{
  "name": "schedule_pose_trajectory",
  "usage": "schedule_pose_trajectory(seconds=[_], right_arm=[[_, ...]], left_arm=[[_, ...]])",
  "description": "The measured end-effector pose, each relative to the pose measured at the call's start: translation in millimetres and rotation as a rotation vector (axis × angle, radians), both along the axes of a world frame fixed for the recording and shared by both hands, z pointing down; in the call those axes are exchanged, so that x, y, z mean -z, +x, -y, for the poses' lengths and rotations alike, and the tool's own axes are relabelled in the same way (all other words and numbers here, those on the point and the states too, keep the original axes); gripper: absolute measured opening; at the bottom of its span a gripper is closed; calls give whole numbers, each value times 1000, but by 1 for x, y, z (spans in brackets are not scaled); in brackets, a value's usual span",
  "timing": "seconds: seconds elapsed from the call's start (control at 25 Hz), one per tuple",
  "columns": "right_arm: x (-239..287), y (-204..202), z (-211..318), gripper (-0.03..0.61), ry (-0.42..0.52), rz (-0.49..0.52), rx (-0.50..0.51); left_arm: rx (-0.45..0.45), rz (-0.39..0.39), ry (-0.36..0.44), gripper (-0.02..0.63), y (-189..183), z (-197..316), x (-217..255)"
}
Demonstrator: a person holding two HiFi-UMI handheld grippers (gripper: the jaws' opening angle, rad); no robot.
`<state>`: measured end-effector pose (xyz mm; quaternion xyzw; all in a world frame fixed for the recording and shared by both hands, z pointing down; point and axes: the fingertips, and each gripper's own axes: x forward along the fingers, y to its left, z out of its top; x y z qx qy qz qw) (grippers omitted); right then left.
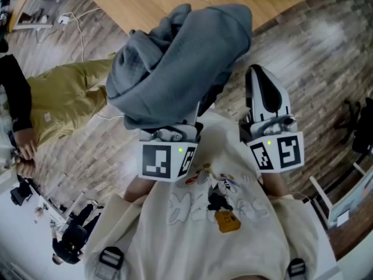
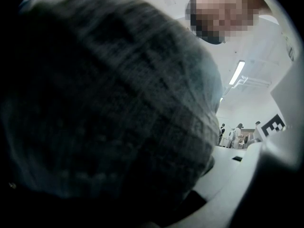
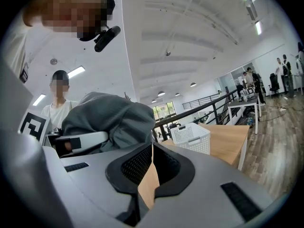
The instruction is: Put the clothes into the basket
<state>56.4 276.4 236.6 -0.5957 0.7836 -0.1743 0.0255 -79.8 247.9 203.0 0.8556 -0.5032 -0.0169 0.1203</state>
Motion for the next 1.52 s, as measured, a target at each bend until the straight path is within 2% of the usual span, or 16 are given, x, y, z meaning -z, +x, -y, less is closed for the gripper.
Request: schedule_pose_trajectory(seconds=[0.32,0.48,0.8,1.08,1.52], right_arm=[[4,6,69,25,-11,-19,6],[1,5,104,25,-33,-28,5],[-12,-1,139,25,-78,-69,-6],[-11,-21,148,25,-84,-92,38],[-13,-25,195,25,-69,-99,99]], left_arm=[[-3,-15,-5,298,4,66,4],[-23,-25,-36,298,6,96,2],[-69,-27,-80,298,1,127,-8],[-92,-40,-55,298,2,142,-1],[-45,-54,-66,298,4,180,-6]])
